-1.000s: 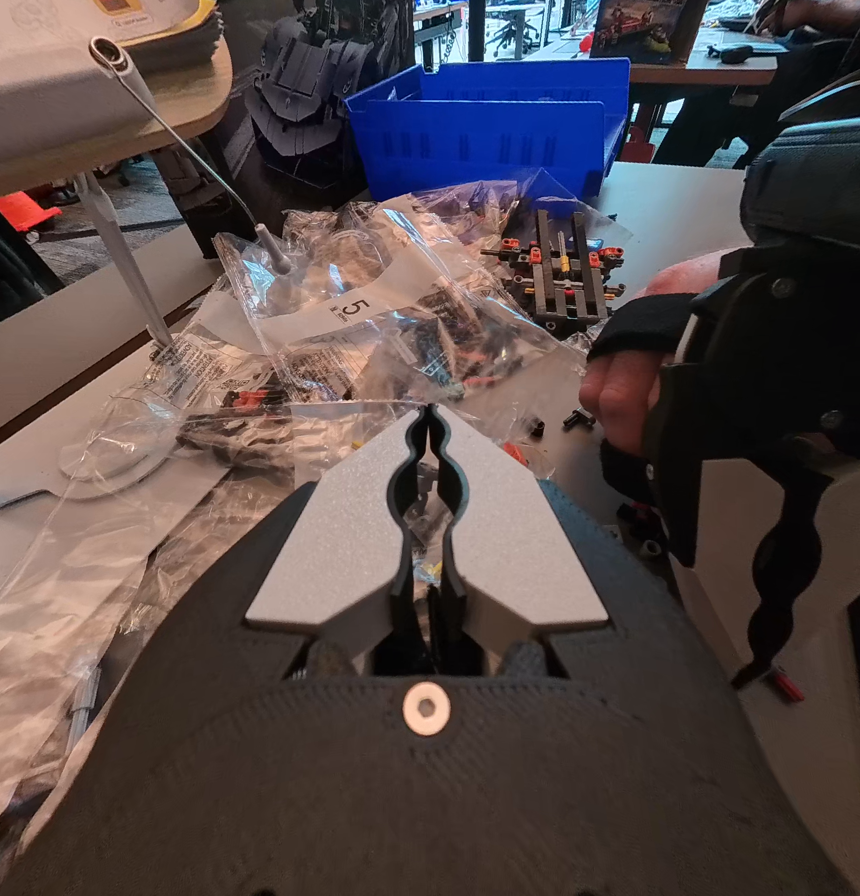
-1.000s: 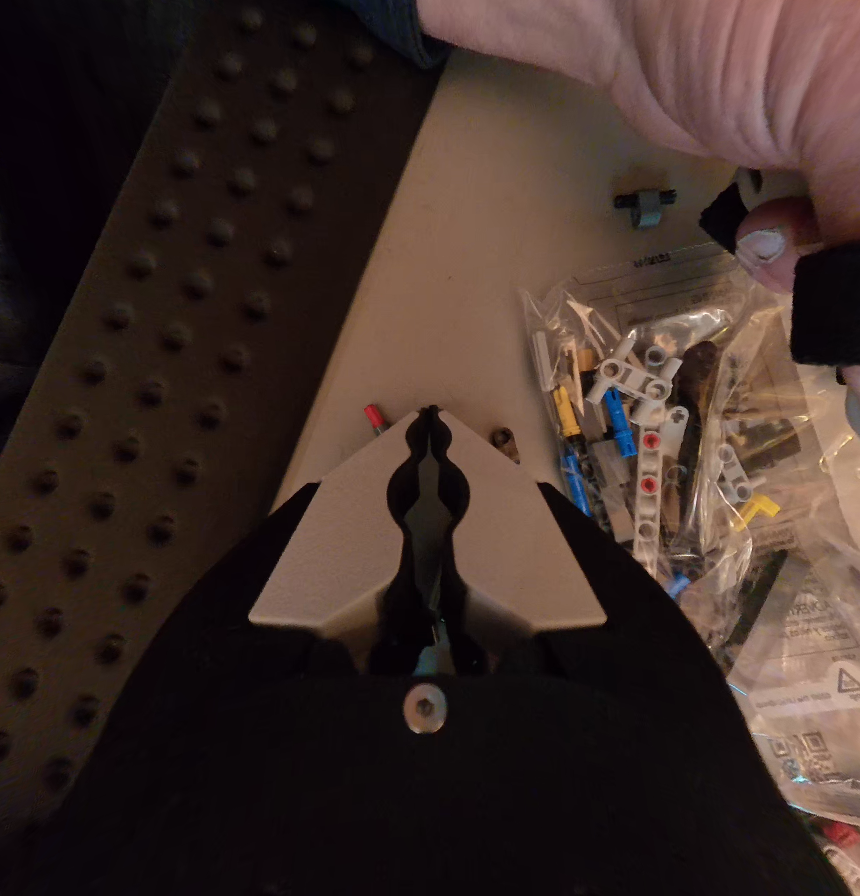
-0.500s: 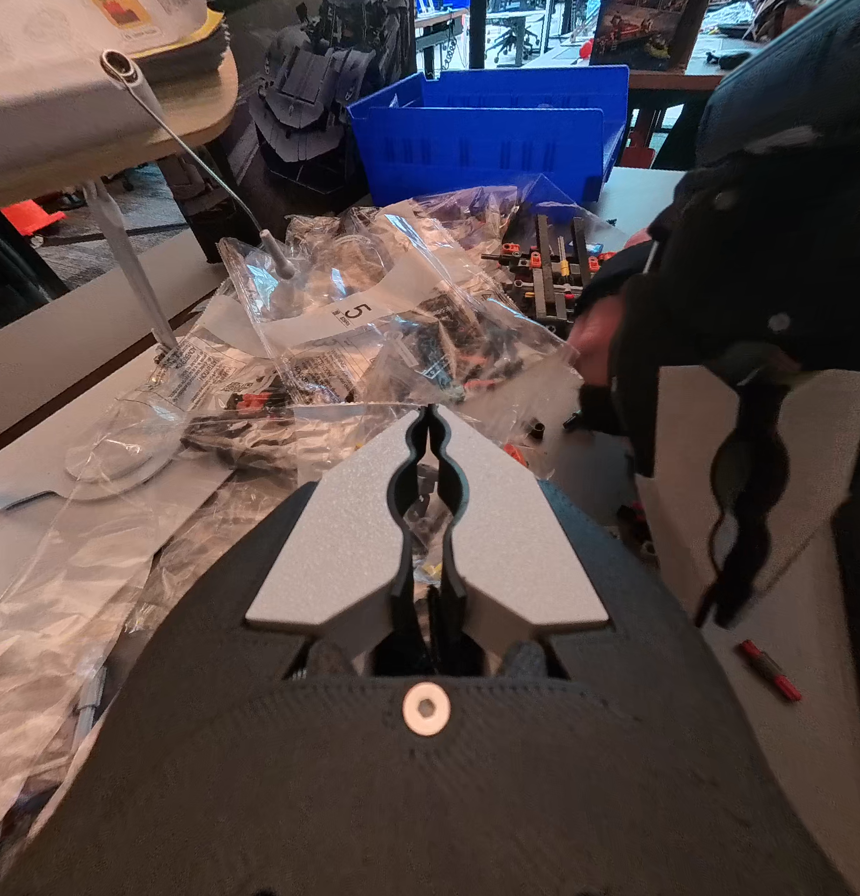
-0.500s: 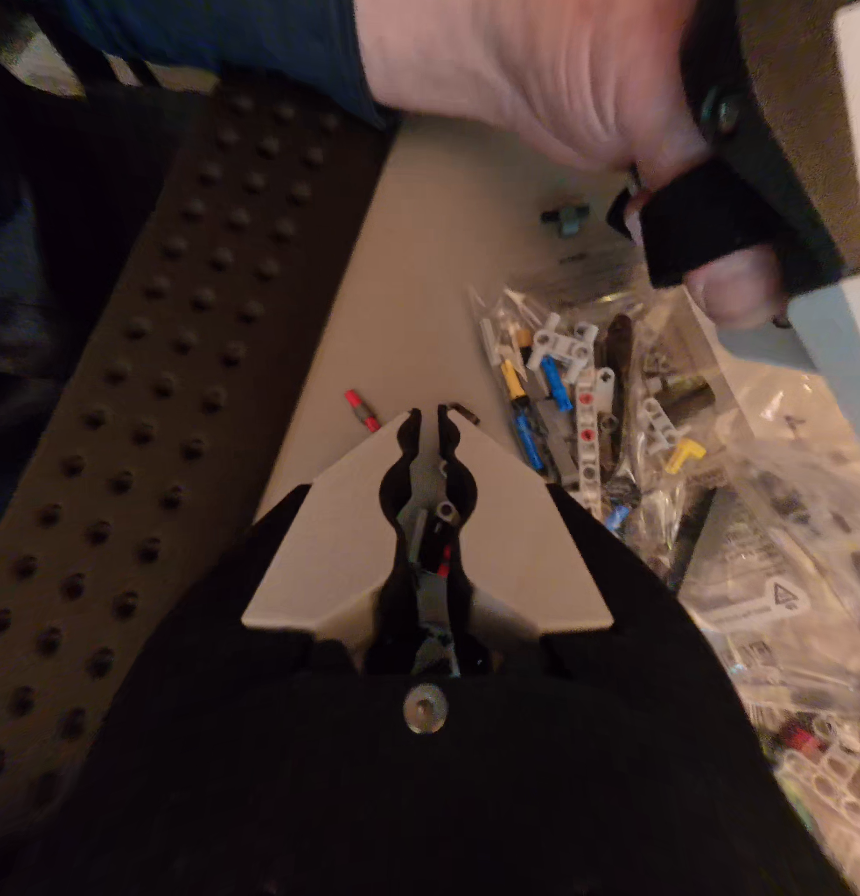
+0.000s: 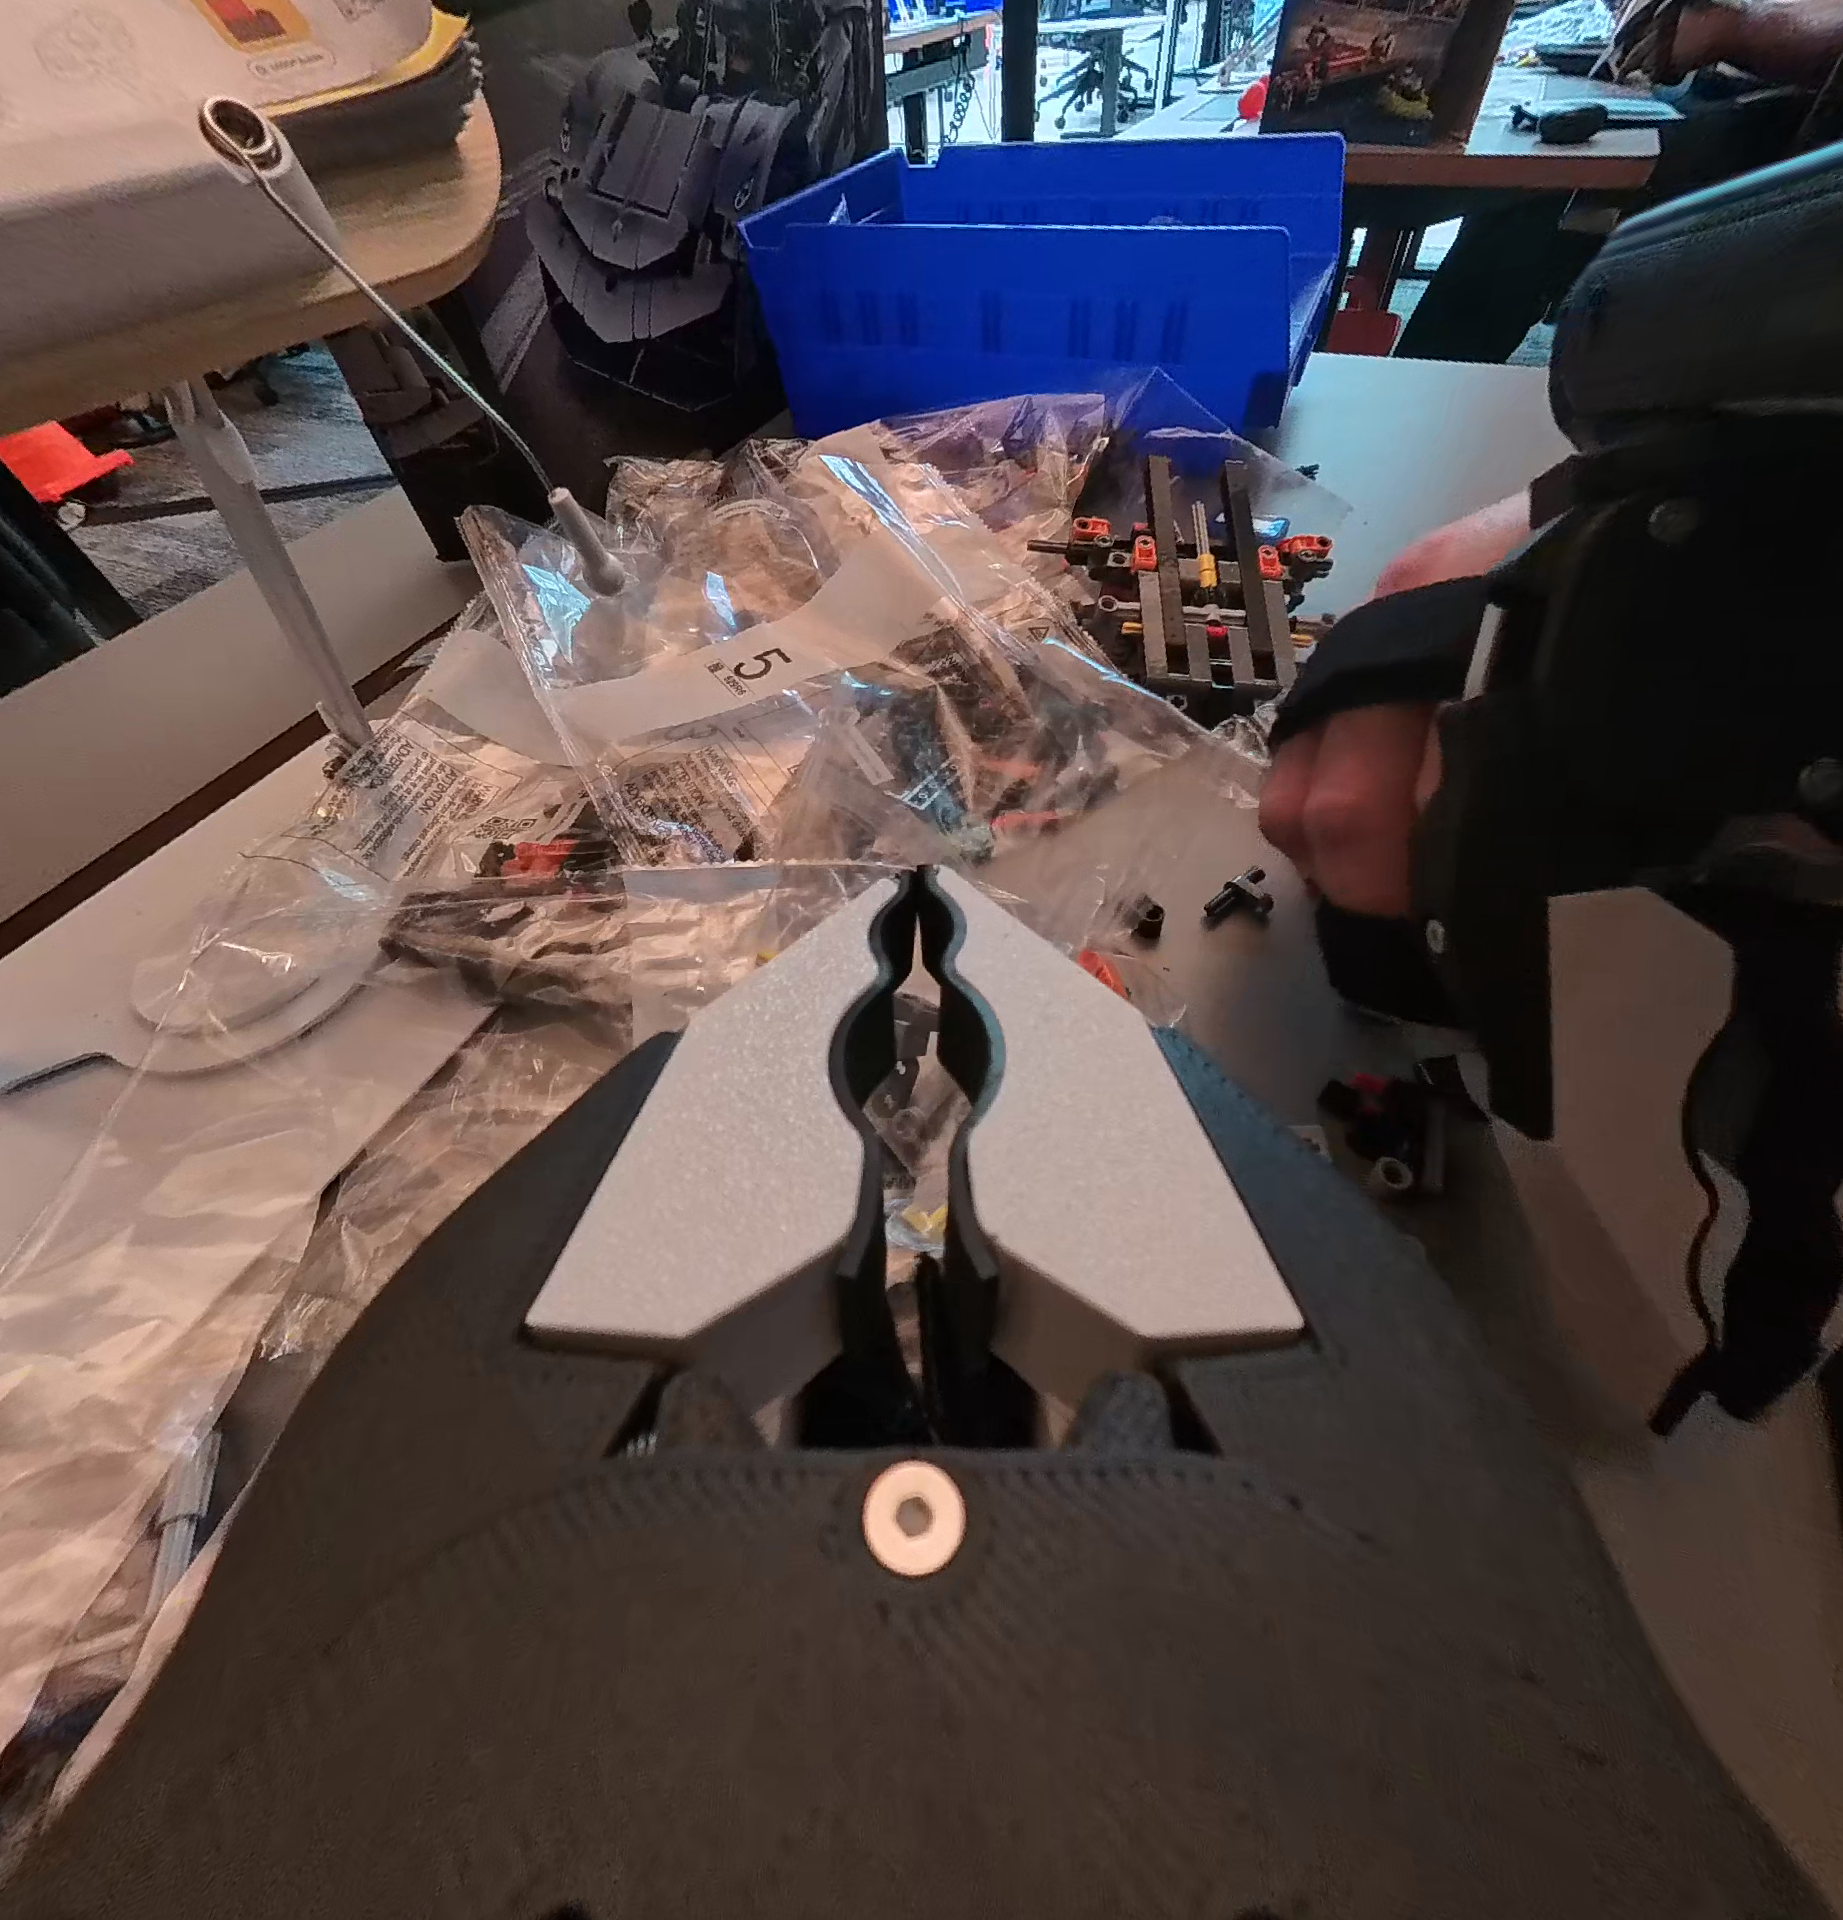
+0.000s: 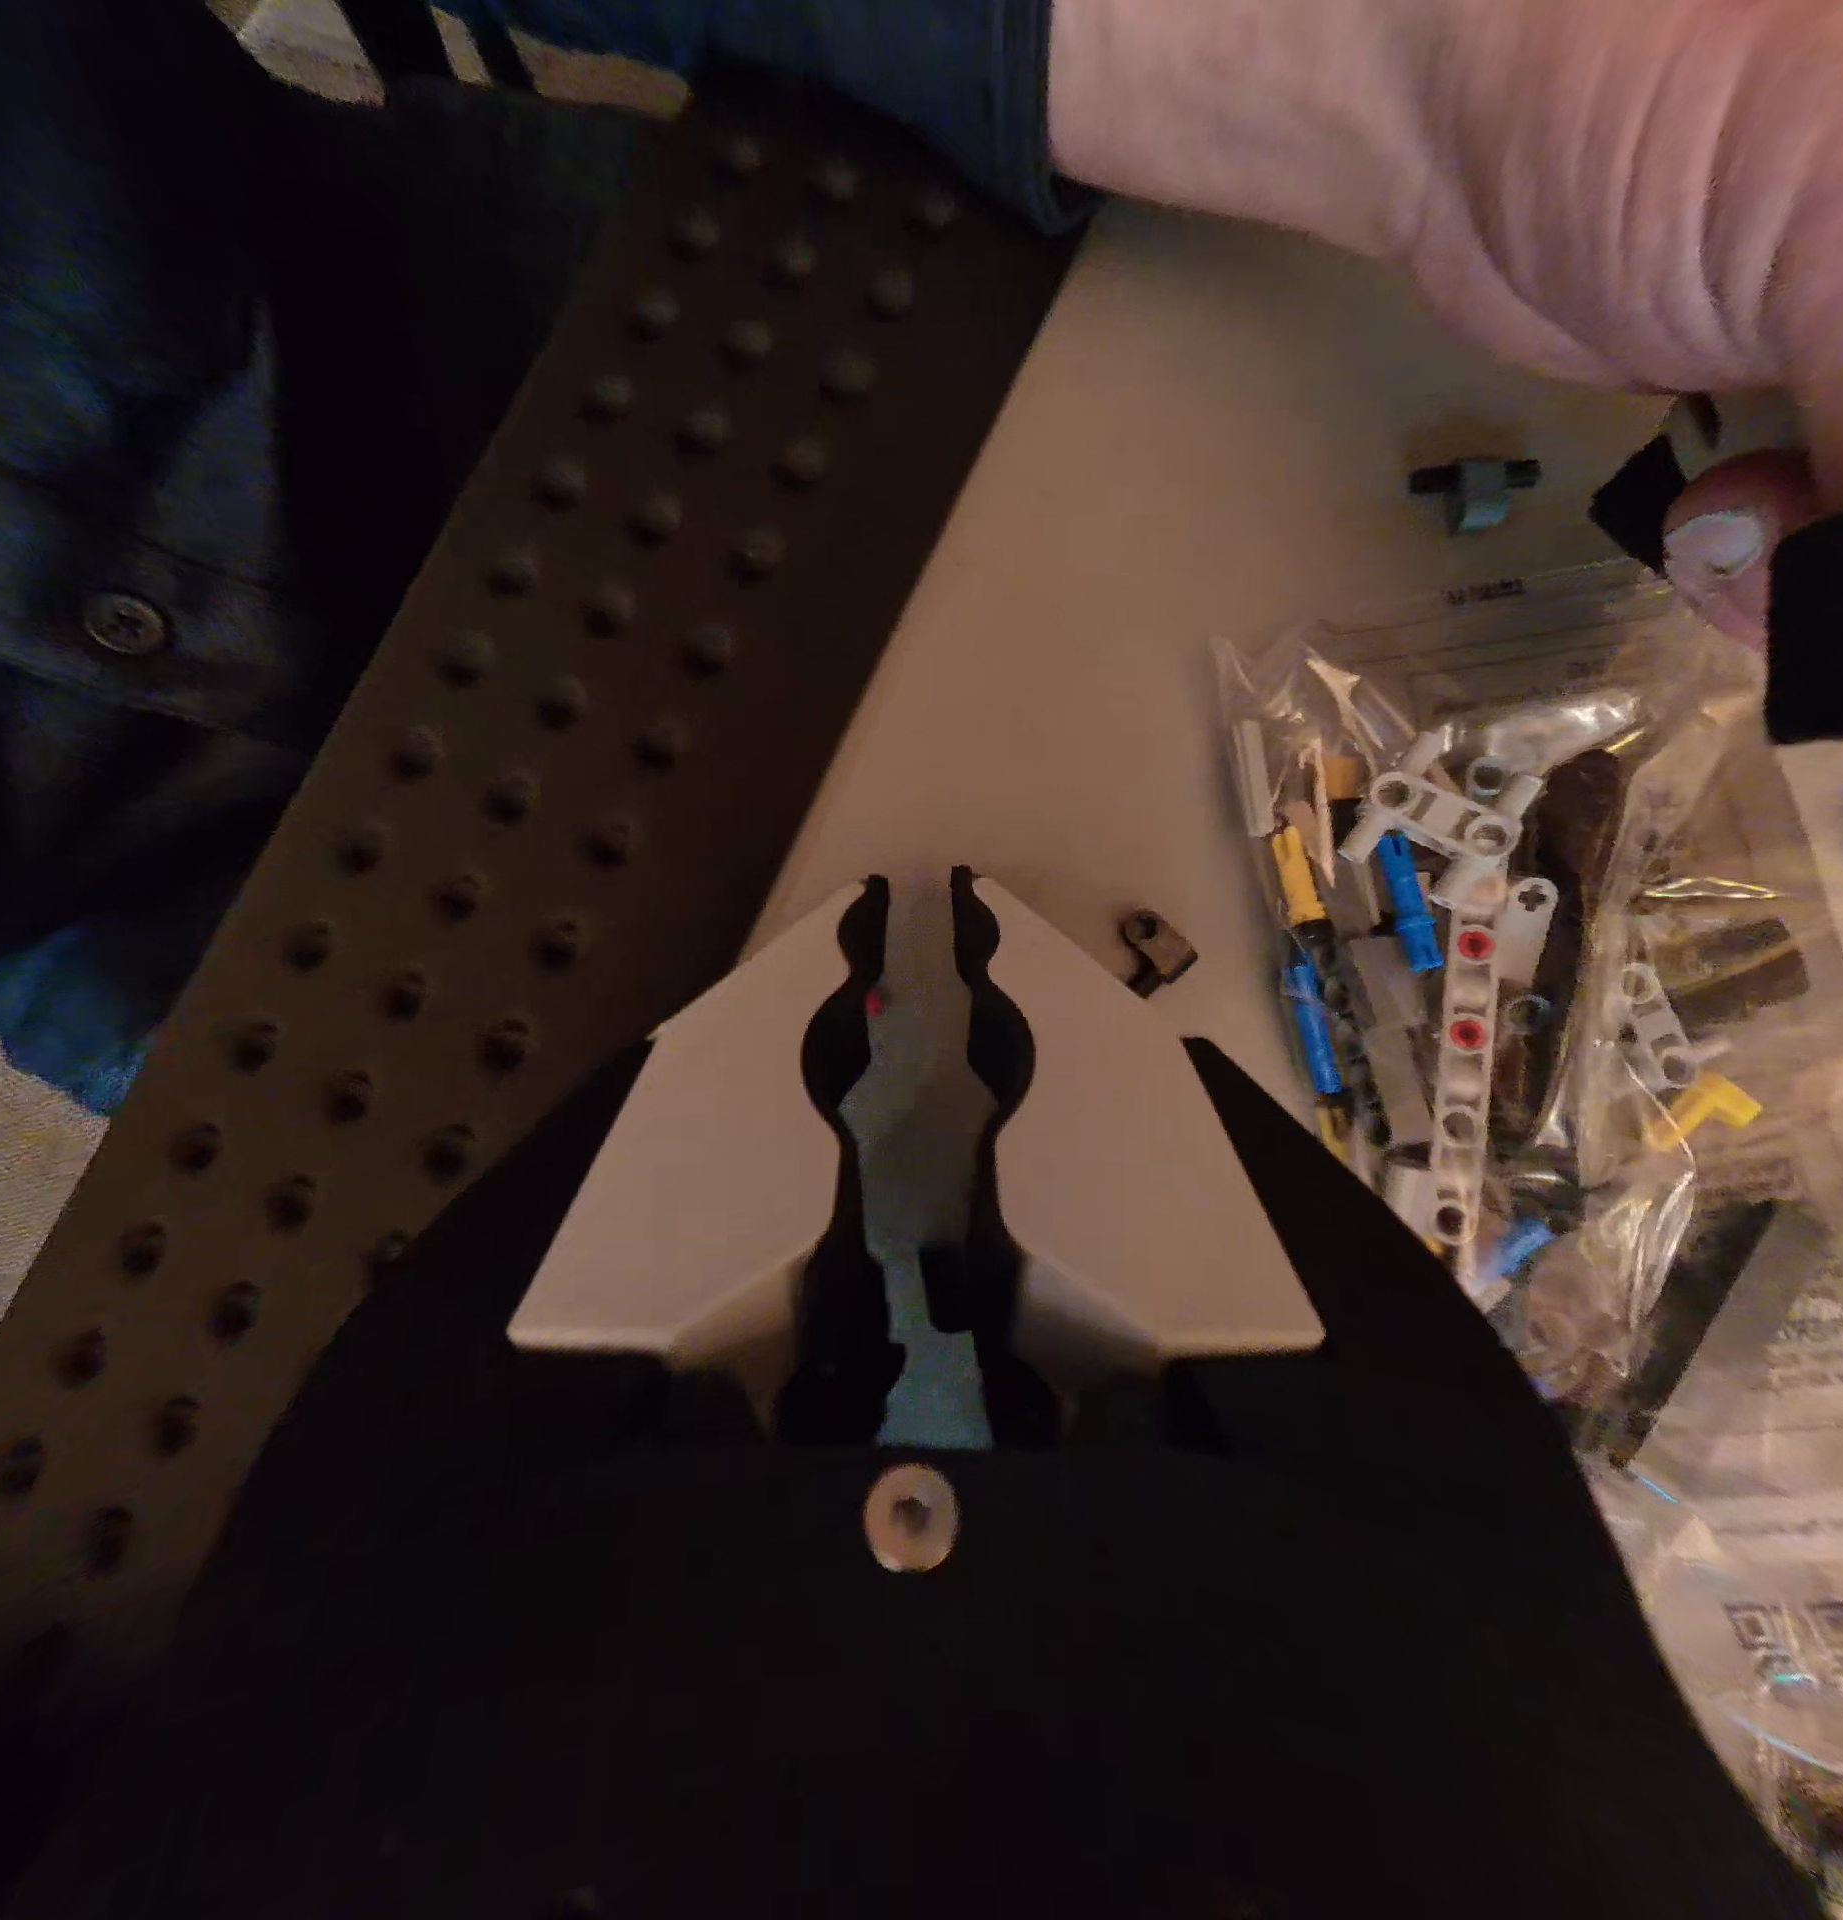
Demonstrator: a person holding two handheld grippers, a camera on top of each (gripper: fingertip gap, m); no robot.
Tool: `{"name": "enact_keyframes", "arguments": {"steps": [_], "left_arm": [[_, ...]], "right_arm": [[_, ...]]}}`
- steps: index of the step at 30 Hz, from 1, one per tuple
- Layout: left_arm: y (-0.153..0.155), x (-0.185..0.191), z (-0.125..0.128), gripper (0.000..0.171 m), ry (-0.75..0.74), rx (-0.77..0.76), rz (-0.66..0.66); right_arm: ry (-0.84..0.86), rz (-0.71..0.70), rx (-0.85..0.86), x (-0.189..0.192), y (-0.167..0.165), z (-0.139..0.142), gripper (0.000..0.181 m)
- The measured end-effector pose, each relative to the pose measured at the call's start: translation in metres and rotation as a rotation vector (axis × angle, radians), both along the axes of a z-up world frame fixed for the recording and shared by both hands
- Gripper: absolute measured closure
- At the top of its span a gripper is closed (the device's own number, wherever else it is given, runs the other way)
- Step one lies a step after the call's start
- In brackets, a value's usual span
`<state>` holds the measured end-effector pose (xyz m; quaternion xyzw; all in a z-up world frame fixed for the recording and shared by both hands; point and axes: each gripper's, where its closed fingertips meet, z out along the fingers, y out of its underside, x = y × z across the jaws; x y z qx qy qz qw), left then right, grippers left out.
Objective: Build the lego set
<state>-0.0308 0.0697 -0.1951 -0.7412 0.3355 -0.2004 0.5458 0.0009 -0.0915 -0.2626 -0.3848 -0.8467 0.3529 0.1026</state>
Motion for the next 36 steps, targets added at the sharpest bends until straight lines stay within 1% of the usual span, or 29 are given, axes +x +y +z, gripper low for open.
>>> {"name": "enact_keyframes", "arguments": {"steps": [2,4,7,9,12,14,16,17,22,25,28,31,33,36], "left_arm": [[0.000,0.000,0.000,0.171,0.001,0.000,-0.001],[0.000,0.000,0.001,0.171,-0.002,0.001,0.000],[0.000,0.000,0.001,0.171,-0.002,0.003,0.000],[0.000,0.000,0.001,0.171,-0.003,0.004,0.001],[0.000,0.000,0.001,0.171,-0.004,0.003,0.000],[0.000,0.001,0.000,0.171,-0.002,0.002,-0.001],[0.000,0.001,0.001,0.171,-0.002,0.003,-0.002],[0.000,0.001,0.001,0.171,-0.003,0.003,-0.001],[0.000,0.000,0.001,0.171,-0.004,0.001,-0.001],[-0.001,0.001,0.000,0.171,-0.002,-0.001,-0.004],[-0.001,0.001,0.000,0.171,-0.002,0.000,-0.007],[-0.002,0.002,0.000,0.171,-0.002,-0.003,-0.013],[-0.002,0.003,-0.001,0.171,0.003,-0.005,-0.017],[-0.003,0.006,-0.002,0.171,0.005,-0.008,-0.025]], "right_arm": [[-0.027,0.016,0.031,0.006,0.001,-0.006,0.168],[-0.027,0.004,0.032,0.005,0.003,-0.007,0.168],[0.003,-0.054,0.042,-0.004,0.013,-0.004,0.171],[0.029,-0.124,0.078,-0.011,0.028,-0.003,0.170],[0.013,-0.186,0.119,-0.013,0.043,-0.008,0.169],[-0.011,-0.190,0.118,-0.012,0.043,-0.013,0.169],[-0.009,-0.185,0.113,-0.014,0.040,-0.014,0.172],[-0.003,-0.189,0.122,-0.015,0.041,-0.014,0.178],[-0.001,-0.221,0.135,-0.014,0.051,-0.013,0.181],[0.041,-0.231,0.086,-0.013,0.054,0.000,0.181],[0.139,-0.279,0.051,-0.014,0.066,0.024,0.180],[0.275,-0.382,0.026,-0.013,0.091,0.056,0.180],[0.352,-0.478,0.016,-0.011,0.113,0.073,0.180],[0.376,-0.622,0.068,-0.008,0.144,0.077,0.181]]}}
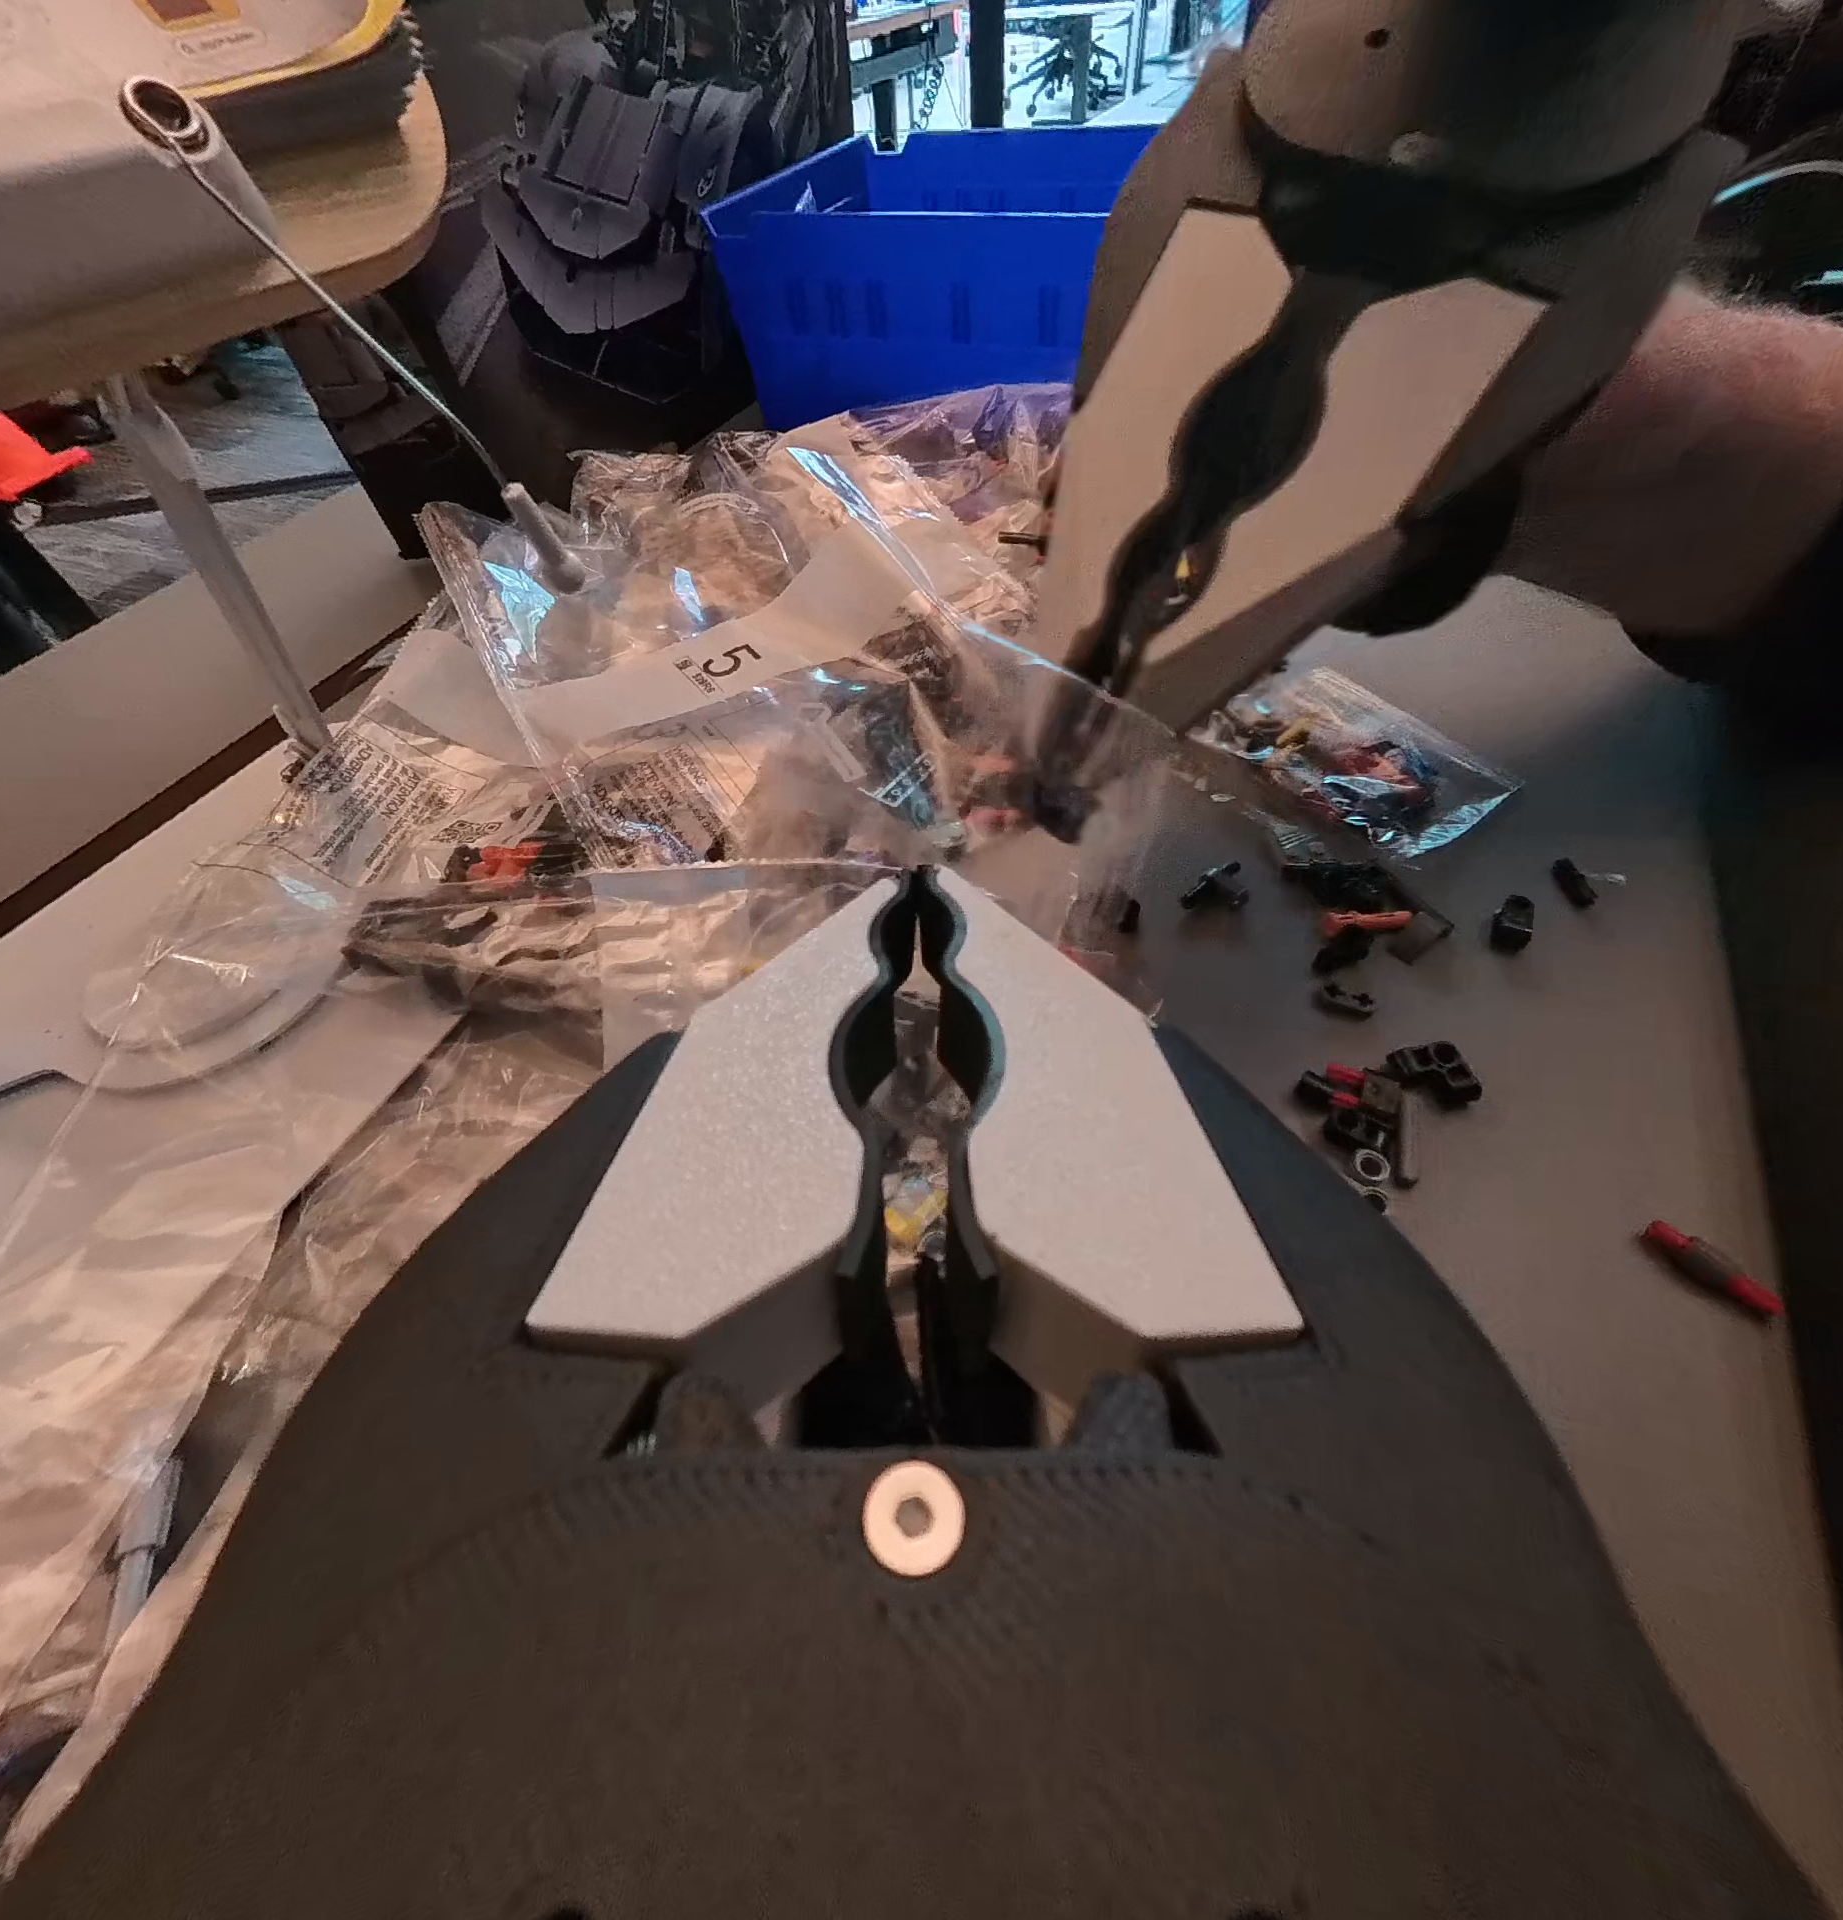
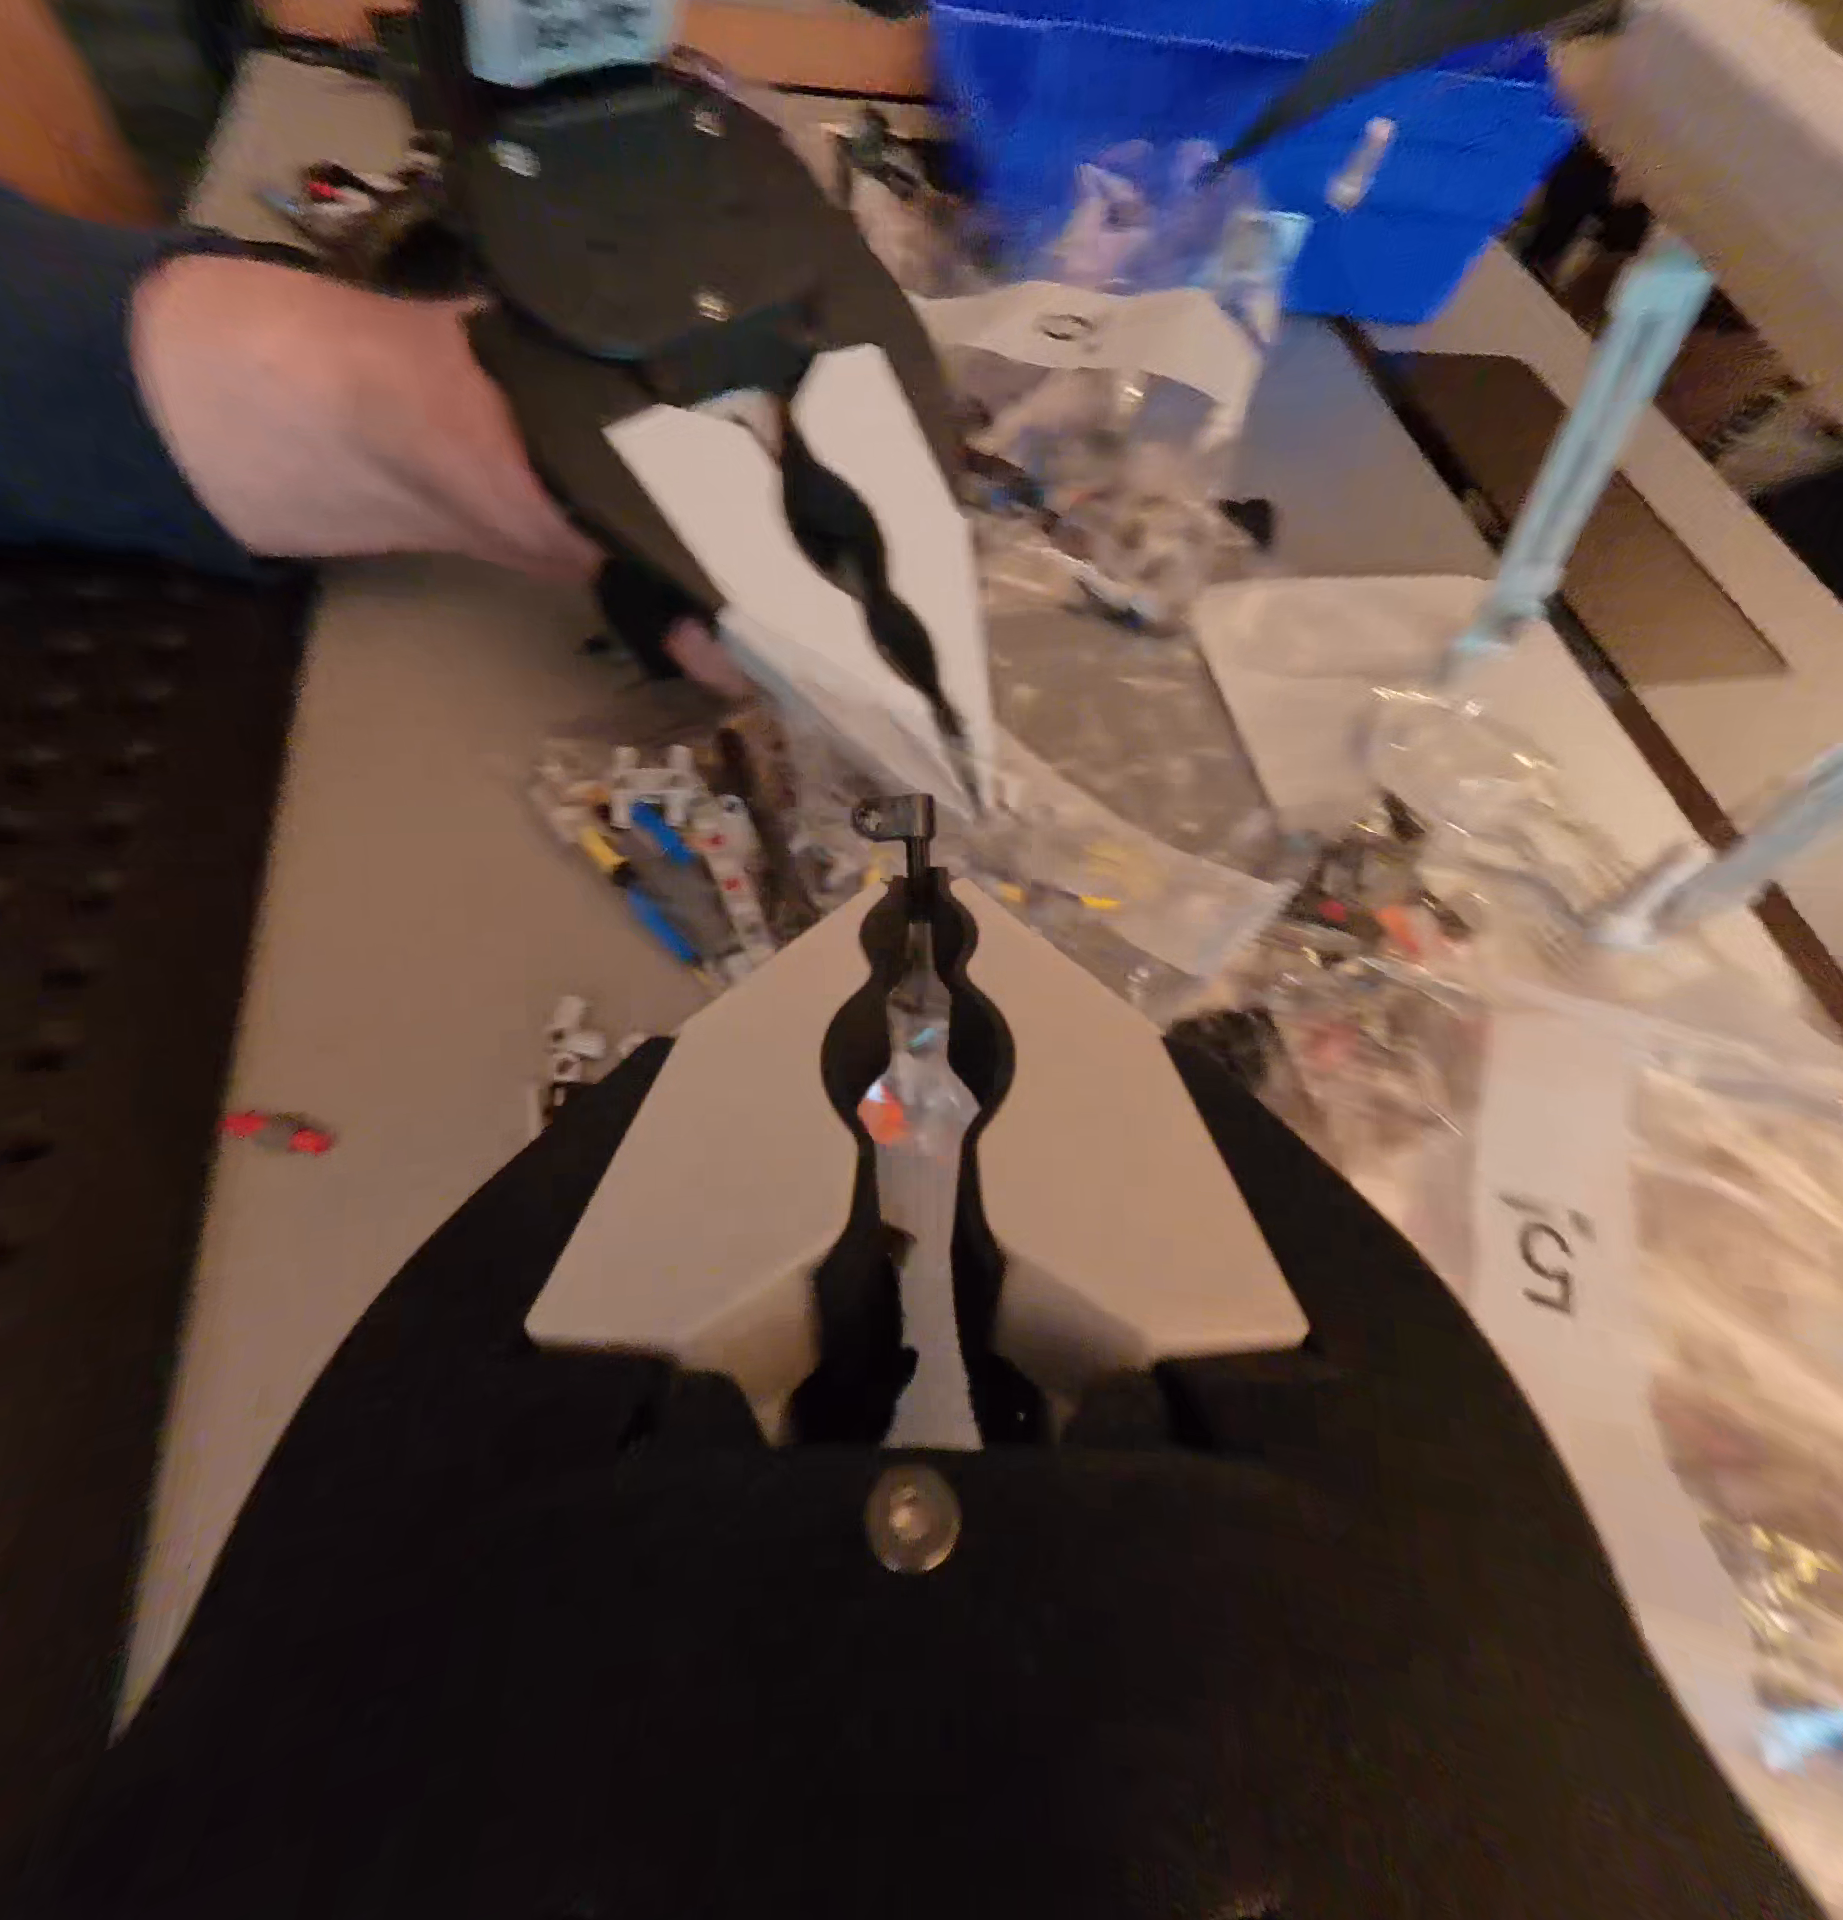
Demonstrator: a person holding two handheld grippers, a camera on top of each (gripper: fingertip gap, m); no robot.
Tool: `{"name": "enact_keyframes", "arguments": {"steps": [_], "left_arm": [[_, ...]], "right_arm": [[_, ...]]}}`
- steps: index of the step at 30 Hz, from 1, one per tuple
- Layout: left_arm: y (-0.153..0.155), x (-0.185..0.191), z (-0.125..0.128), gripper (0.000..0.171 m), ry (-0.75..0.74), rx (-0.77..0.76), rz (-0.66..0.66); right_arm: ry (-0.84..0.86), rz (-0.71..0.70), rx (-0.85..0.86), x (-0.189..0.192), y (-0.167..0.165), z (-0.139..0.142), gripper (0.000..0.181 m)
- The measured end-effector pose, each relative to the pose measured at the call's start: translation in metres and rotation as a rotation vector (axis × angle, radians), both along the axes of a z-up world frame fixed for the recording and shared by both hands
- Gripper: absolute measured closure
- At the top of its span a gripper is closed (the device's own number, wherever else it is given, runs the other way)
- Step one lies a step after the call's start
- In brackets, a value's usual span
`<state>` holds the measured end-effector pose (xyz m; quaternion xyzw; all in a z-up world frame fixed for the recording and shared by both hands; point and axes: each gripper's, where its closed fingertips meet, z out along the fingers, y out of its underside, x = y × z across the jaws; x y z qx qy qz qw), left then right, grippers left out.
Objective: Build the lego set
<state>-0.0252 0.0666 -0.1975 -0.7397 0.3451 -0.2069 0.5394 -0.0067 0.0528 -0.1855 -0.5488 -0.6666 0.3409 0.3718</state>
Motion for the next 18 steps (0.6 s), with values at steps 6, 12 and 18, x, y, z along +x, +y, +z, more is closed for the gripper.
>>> {"name": "enact_keyframes", "arguments": {"steps": [6,12,18], "left_arm": [[-0.001,0.002,-0.002,0.171,0.007,-0.004,-0.008],[-0.002,0.006,-0.005,0.171,0.032,0.001,-0.019],[-0.004,0.013,-0.013,0.171,0.087,0.005,-0.041]], "right_arm": [[0.048,-0.024,0.027,0.000,0.004,0.010,0.181],[0.252,-0.035,0.003,0.009,0.006,0.054,0.181],[0.107,0.015,0.045,0.005,-0.004,0.028,0.181]]}}
